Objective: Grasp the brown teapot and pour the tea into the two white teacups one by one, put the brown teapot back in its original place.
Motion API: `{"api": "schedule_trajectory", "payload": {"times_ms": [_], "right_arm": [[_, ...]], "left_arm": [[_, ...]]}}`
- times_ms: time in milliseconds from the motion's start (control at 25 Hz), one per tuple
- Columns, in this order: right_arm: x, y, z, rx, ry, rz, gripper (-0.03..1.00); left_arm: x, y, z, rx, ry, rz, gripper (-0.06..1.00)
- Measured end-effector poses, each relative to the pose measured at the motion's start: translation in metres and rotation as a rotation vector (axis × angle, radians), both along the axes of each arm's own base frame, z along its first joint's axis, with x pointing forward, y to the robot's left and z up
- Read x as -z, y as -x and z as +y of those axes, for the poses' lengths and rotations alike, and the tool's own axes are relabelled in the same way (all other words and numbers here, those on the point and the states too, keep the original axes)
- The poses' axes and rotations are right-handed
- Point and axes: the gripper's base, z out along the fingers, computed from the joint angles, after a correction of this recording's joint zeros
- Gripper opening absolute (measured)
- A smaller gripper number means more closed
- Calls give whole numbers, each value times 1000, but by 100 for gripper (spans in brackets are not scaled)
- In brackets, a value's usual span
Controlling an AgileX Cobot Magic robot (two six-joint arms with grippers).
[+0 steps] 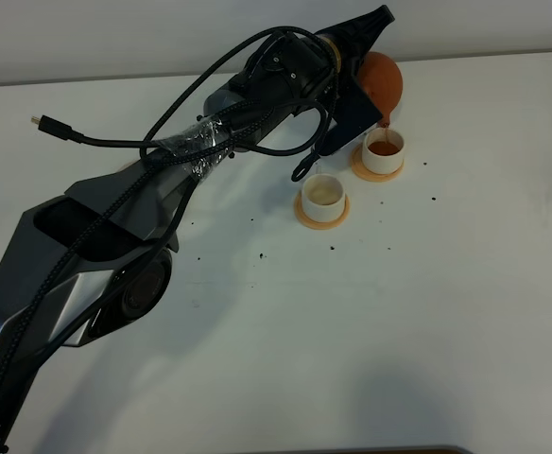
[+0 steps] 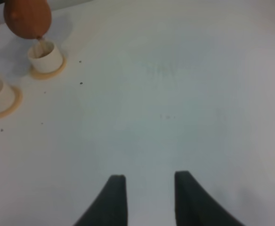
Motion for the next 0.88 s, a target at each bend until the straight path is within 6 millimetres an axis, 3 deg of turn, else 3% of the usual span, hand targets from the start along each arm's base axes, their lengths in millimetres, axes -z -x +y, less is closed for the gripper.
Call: {"api": "schedule_trajectory", "payload": {"times_ms": [880], "right_arm": [[0,0,0,0,0,0,24]], "left_arm": [[-1,0,-1,56,-66,-36,11]]}}
